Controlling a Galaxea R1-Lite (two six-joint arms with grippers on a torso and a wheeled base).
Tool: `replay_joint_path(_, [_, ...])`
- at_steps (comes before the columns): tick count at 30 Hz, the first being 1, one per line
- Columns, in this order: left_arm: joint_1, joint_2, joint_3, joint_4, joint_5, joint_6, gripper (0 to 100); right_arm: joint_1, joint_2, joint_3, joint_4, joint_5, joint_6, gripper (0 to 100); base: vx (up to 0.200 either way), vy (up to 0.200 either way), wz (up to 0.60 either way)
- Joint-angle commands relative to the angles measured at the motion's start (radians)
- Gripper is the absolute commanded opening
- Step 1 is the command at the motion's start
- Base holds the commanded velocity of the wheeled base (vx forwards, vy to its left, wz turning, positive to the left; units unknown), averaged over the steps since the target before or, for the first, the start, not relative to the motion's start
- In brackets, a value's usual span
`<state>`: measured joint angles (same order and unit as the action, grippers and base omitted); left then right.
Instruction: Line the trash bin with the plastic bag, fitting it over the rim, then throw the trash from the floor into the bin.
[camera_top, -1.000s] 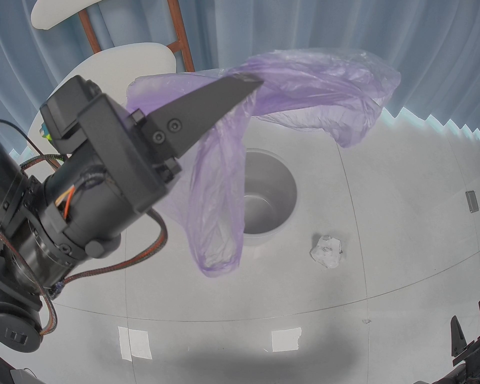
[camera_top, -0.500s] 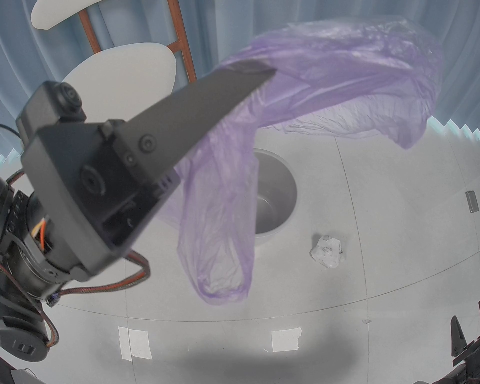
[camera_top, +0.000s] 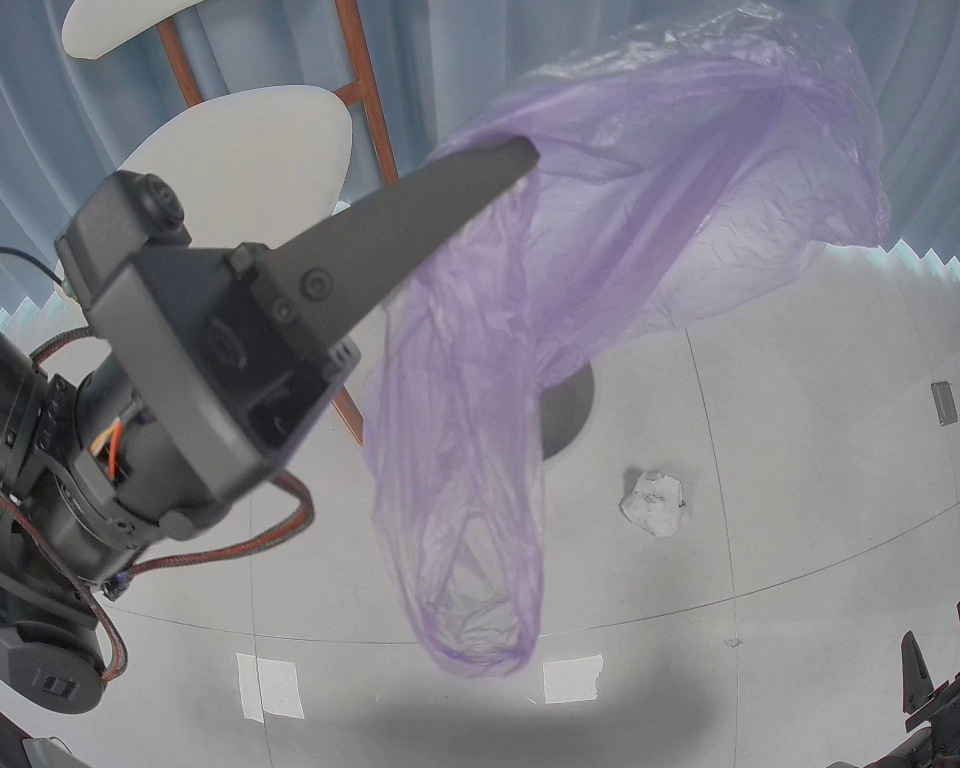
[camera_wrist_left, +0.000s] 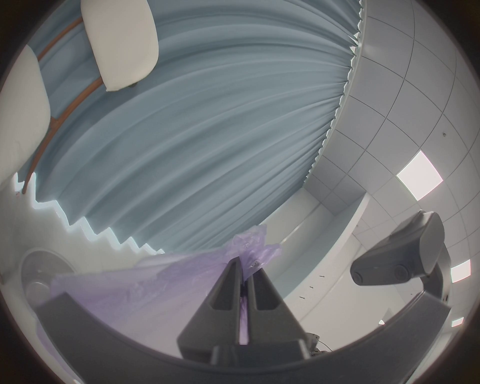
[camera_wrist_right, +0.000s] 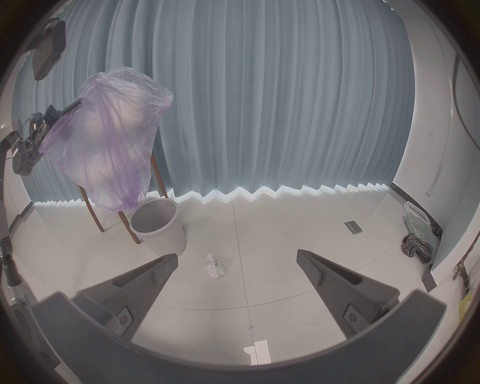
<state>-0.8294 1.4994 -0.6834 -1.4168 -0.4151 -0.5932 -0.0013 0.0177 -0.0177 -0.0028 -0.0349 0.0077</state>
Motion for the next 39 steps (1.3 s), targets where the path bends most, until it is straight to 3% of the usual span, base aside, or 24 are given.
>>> replay_joint_path(1, [0.015, 0.016, -0.019, -0.001, 0.025, 0.000, 0, 0.000, -0.018, 0.018, 0.000, 0.000, 0.000, 100, 0.000, 0.000, 0.00])
replay_joint_path(9, [0.016, 0.055, -0.087, 0.001, 0.131, -0.008, 0, 0.000, -0.018, 0.018, 0.000, 0.000, 0.000, 100, 0.000, 0.000, 0.00])
replay_joint_path(24, [0.081, 0.076, -0.117, -0.001, 0.137, -0.010, 0, 0.000, -0.018, 0.018, 0.000, 0.000, 0.000, 100, 0.000, 0.000, 0.00])
replay_joint_path(28, [0.087, 0.081, -0.128, -0.001, 0.156, -0.010, 0, 0.000, -0.018, 0.018, 0.000, 0.000, 0.000, 100, 0.000, 0.000, 0.00])
replay_joint_path(30, [0.087, 0.102, -0.148, -0.001, 0.203, -0.011, 0, 0.000, -0.018, 0.018, 0.000, 0.000, 0.000, 100, 0.000, 0.000, 0.00])
replay_joint_path(39, [0.096, 0.107, -0.148, -0.001, 0.205, -0.056, 0, 0.000, -0.018, 0.018, 0.000, 0.000, 0.000, 100, 0.000, 0.000, 0.00])
